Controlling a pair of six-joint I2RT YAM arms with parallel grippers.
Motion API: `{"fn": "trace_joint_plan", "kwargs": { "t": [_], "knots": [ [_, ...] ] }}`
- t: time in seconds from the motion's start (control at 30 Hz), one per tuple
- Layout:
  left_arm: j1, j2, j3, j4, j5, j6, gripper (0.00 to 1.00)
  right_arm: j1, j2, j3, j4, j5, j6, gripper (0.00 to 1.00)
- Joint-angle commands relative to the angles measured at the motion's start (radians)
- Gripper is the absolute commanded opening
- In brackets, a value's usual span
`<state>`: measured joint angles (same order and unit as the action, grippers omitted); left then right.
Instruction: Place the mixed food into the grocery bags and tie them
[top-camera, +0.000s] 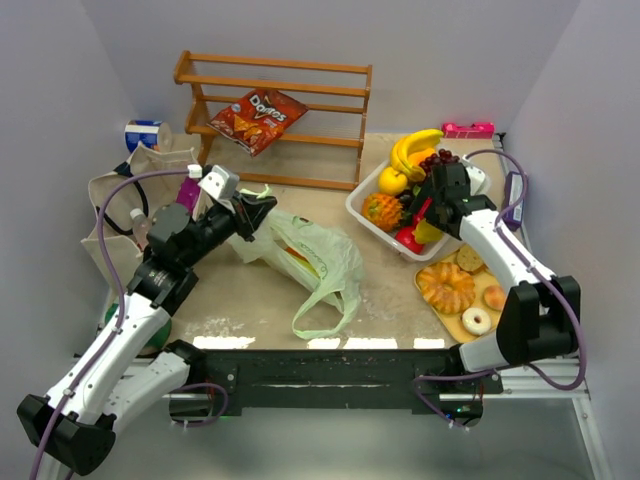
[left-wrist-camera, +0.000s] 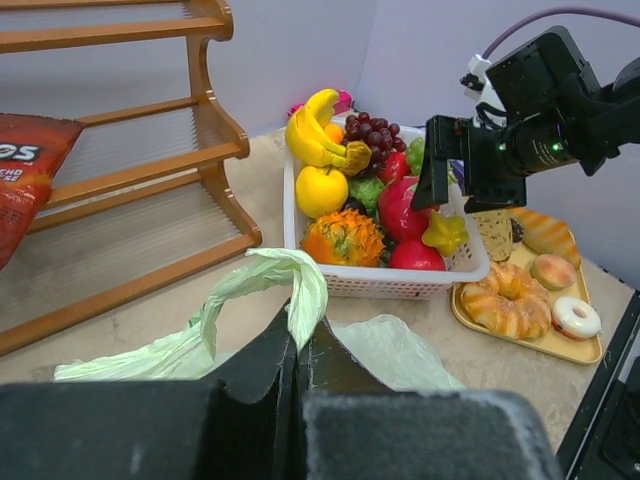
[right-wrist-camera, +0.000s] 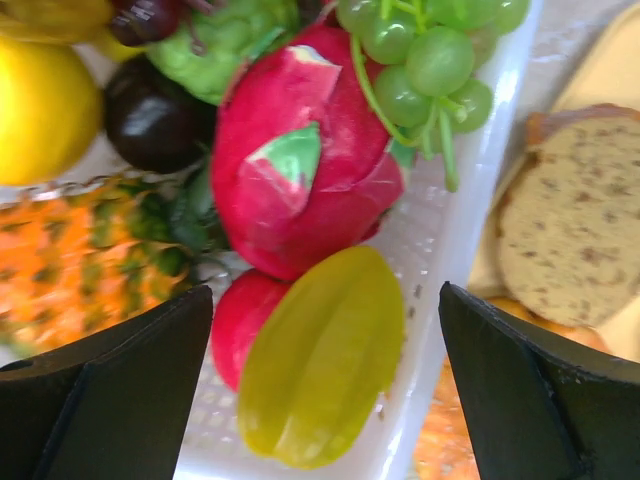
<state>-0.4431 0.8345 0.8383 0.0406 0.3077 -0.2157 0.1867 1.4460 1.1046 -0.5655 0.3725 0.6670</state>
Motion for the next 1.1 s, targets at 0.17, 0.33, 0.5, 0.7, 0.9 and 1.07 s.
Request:
{"fn": "trace_joint_plan", "kwargs": {
  "t": [0.17, 0.33, 0.5, 0.7, 0.9, 1.07],
  "knots": [
    [0.004, -0.008, -0.002, 0.053, 0.022, 0.019, 0.0, -0.003, 0.017, -0.015, 0.062, -0.101, 0.017, 0.91],
    [0.004, -0.006, -0.001, 0.053, 0.024, 0.018, 0.0, -0.003, 0.011, -0.045, 0.068, -0.116, 0.019, 0.88],
    [0.004, -0.006, -0.004, 0.061, 0.033, 0.016, 0.0, -0.001, 0.048, -0.071, 0.095, -0.122, 0.01, 0.82],
    [0.004, -0.032, -0.018, 0.102, 0.132, 0.047, 0.0, -0.003, 0.031, -0.055, 0.093, -0.152, -0.004, 0.59],
    [0.004, -0.087, -0.051, 0.18, 0.266, 0.065, 0.0, -0.003, -0.062, -0.009, 0.041, -0.135, -0.049, 0.31],
    [0.004, -0.09, -0.057, 0.211, 0.355, 0.062, 0.0, 0.0, -0.151, 0.001, 0.044, -0.234, -0.093, 0.11]
  ]
}}
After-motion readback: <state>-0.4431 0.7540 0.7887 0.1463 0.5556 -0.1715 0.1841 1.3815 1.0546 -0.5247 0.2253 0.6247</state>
